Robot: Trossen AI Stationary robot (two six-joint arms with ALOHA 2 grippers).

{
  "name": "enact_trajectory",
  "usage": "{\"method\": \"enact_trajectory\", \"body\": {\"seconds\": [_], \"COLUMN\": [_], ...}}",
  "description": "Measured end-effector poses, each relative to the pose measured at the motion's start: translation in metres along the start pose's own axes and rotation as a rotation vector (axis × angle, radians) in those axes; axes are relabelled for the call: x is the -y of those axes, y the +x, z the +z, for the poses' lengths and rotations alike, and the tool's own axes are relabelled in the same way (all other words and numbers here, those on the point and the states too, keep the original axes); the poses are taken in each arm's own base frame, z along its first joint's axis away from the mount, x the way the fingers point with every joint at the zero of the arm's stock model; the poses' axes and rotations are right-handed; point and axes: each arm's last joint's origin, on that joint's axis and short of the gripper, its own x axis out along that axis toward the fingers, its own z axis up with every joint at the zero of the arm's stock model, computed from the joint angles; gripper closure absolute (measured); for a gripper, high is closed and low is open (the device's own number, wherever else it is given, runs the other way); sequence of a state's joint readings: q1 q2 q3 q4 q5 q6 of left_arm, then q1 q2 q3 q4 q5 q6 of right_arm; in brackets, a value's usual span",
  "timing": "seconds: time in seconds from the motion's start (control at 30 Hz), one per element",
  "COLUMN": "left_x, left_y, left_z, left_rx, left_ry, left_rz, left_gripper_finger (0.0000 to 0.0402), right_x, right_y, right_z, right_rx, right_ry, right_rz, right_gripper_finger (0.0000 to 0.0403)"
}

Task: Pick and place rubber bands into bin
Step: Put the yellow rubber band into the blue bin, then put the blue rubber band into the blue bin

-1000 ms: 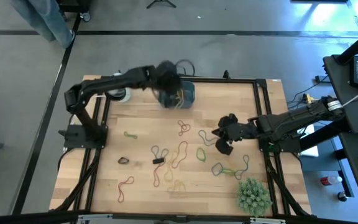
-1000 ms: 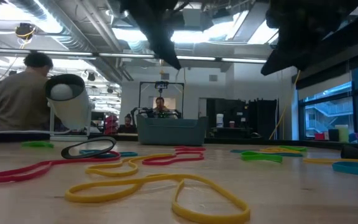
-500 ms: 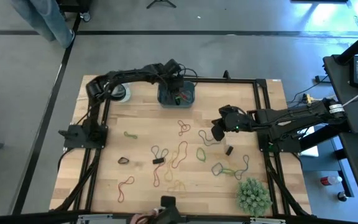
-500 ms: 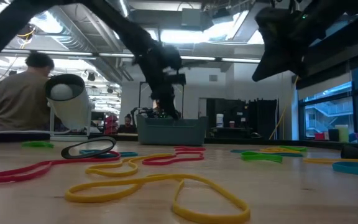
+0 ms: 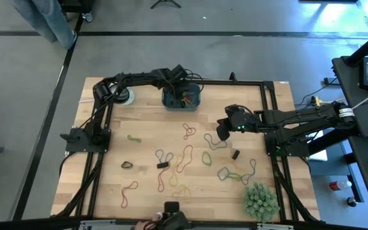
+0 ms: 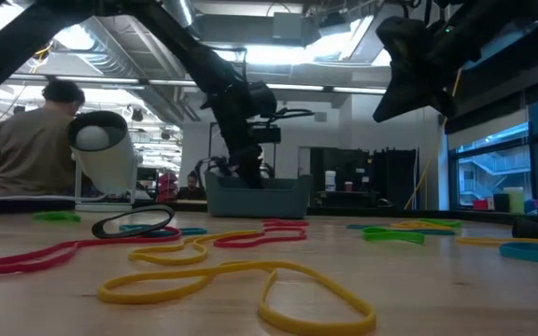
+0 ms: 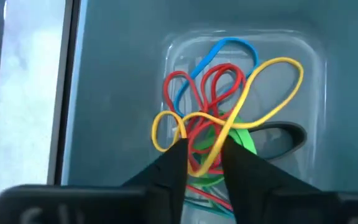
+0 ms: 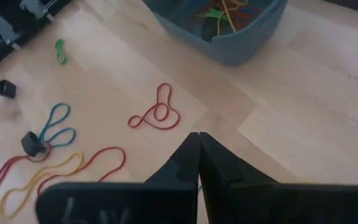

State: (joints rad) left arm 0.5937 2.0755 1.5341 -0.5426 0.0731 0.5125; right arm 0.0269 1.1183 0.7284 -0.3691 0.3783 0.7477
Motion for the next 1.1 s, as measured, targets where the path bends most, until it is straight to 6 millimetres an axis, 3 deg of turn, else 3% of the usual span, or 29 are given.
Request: {"method": "enact_trajectory", "body": {"seconds": [0.1,0.27,0.5,0.63,0.73,0.87,1.1], "left_x": [0.002,0.007,0.013,0.032,0.061,0.107,0.17], "left_y": [-0.008,-0.039,-0.093,-0.121,-0.13,-0.131,-0.131], "left_z": [0.002,0.012,0.022,0.018,0.005,-0.03,-0.099], "left_rx": [0.001,0.056,0.161,0.179,0.192,0.234,0.332], "left_ry": [-0.049,-0.18,-0.462,-0.566,-0.585,-0.63,-0.717], "left_rz": [-0.002,0.016,0.025,-0.003,-0.045,-0.111,-0.163], "left_gripper_finger": [0.0274,0.0256,0.0264,0.0284,0.032,0.0387,0.0399], "right_x": [0.0,0.0,0.0,0.002,0.004,0.006,0.008], "right_y": [0.0,0.0,0.0,0.0,0.0,-0.001,-0.001], "right_z": [0.0,0.0,0.0,-0.003,-0.006,-0.008,-0.013], "right_rx": [-0.001,-0.004,-0.005,-0.046,-0.076,-0.117,-0.187], "right_ry": [-0.033,-0.096,-0.103,-0.112,-0.113,-0.085,-0.069], "right_rz": [0.001,0.004,0.005,0.001,-0.02,-0.017,-0.015], "right_gripper_finger": [0.0394,0.0394,0.0394,0.0393,0.0384,0.0356,0.0295]}}
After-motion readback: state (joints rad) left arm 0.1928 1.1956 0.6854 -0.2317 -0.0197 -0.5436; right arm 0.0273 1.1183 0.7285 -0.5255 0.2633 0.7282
